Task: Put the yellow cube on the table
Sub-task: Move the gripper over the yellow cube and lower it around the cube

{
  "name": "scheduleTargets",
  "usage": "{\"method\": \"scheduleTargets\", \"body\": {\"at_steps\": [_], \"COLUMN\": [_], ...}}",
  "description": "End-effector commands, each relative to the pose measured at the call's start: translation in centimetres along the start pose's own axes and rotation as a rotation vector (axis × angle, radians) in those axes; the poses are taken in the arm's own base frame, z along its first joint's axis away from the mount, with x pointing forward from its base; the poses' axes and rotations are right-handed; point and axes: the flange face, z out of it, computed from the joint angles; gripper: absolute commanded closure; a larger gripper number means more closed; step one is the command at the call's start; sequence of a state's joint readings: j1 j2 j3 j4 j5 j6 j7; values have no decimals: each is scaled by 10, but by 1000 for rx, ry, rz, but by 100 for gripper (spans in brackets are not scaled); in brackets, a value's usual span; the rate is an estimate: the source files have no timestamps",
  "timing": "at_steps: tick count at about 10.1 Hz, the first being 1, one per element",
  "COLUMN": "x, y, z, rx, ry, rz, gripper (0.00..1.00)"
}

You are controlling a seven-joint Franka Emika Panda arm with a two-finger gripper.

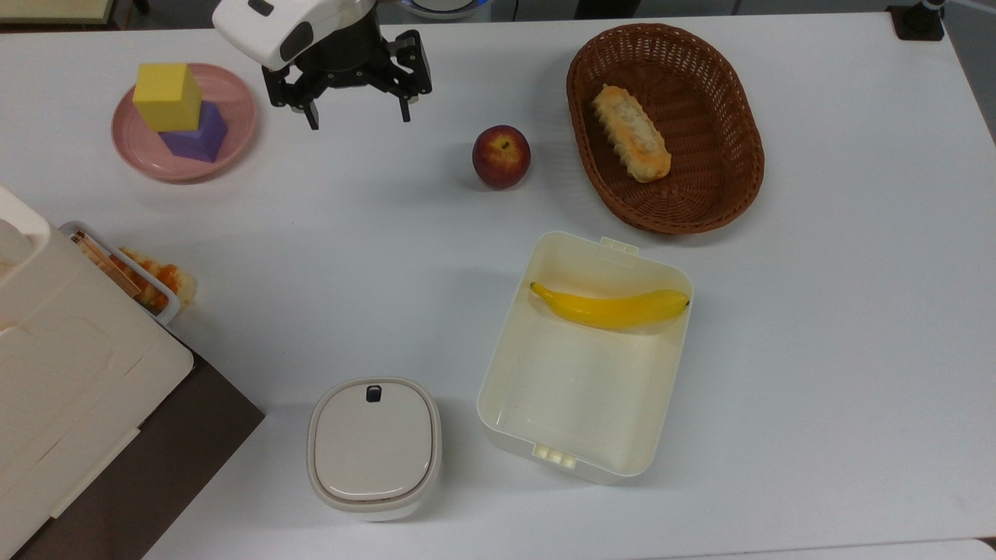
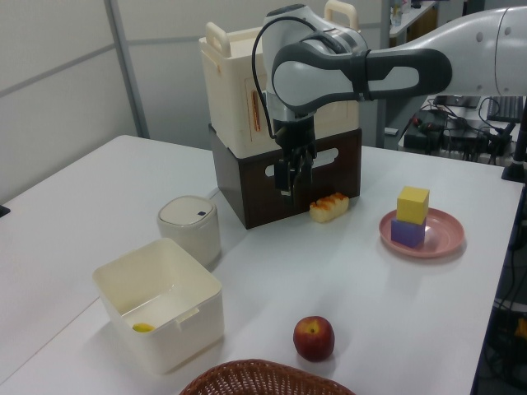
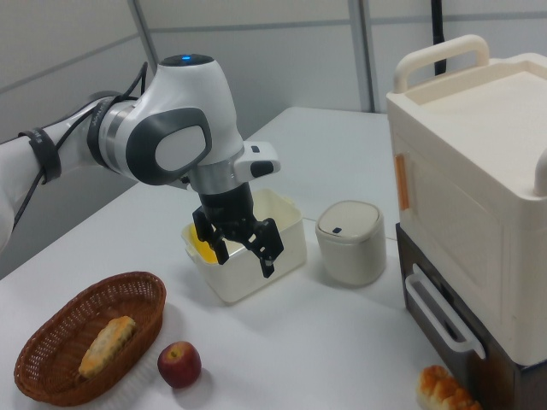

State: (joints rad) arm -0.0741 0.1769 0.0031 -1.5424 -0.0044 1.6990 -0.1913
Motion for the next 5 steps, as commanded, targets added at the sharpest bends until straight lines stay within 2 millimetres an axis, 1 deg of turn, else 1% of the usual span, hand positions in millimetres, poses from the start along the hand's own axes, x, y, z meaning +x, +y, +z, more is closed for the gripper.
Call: {"method": "scheduleTargets", "body": {"at_steps": [1,2,3,4,5], "x": [-6,-17,-31,-41,-47], "y": [9,18,25,24,28], "z": [-16,-21,-23,-20,-16], "rx": [-60,-80,-94,-114,-124], "ry": [22,22,69,112,114], "rz": [-65,-141,-190,-234,-288], "gripper": [0,0,0,0,0]}}
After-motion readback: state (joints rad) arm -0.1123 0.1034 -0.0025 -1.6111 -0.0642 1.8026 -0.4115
